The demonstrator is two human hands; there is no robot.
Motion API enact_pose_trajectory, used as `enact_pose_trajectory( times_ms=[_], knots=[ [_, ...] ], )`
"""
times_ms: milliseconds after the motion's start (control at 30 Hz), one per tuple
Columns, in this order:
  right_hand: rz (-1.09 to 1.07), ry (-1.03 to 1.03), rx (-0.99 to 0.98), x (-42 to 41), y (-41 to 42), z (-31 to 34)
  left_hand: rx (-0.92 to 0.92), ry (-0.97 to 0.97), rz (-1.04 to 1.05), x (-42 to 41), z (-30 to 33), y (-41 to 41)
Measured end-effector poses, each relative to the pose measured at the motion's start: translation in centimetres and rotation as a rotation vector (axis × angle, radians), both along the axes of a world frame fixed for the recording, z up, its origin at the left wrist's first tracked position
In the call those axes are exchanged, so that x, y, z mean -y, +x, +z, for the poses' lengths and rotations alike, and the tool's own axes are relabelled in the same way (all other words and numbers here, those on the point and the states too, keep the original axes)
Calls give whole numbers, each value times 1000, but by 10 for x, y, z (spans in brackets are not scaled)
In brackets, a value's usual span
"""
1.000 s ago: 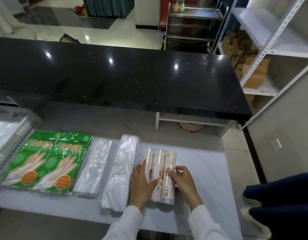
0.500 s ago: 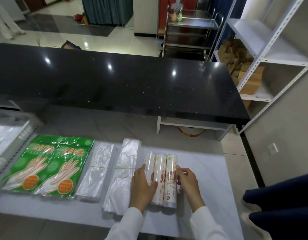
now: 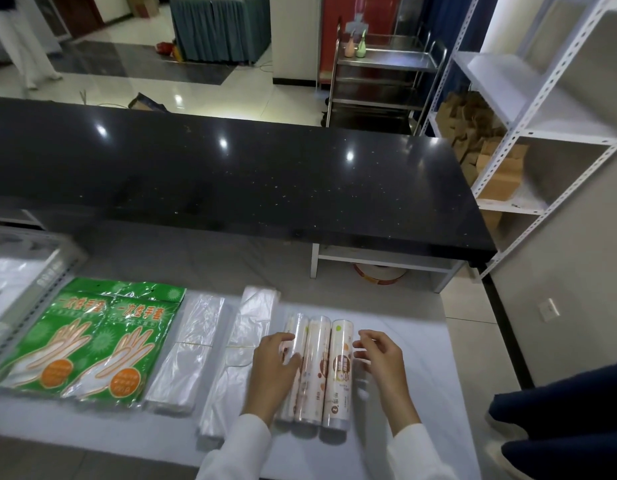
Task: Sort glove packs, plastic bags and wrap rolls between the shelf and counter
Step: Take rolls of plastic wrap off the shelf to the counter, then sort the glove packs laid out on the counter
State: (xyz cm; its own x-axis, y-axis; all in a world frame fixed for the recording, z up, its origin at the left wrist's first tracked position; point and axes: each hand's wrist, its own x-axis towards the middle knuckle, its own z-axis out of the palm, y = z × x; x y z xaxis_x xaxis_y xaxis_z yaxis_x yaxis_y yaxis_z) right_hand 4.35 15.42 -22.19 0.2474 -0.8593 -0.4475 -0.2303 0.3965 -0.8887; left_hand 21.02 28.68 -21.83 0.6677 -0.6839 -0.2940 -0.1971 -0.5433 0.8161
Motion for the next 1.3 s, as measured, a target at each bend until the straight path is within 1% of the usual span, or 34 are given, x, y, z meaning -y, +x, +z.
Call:
enact_pose_trajectory(
  times_ms=[100,200,333,533,700,833,1033,1200,1300],
  knots=[
    [44,59,165,5,1,6,23,-45,21,2,9,3],
    [60,71,216,11,-1,8,39,-68,29,4,19,3],
    [66,57,216,19,1,11,19,-119,77,5,33,3],
    [188,-37,171,18,19,20,-10,-163,138,-6,50,-7],
    [117,-55,129,14,26,18,-21,-175,174,-36,48,-8],
    [104,-71,85,2,36,16,-11,-181,185,-57,46,2],
    [93,-127,108,-33,64,27,-29,-239,171,-94,51,40],
    [96,-110,173,-98,114,39,-38,-280,171,-160,49,89],
    [143,-132,172,-140,146,46,-83,-294,214,-206,45,122]
  ],
)
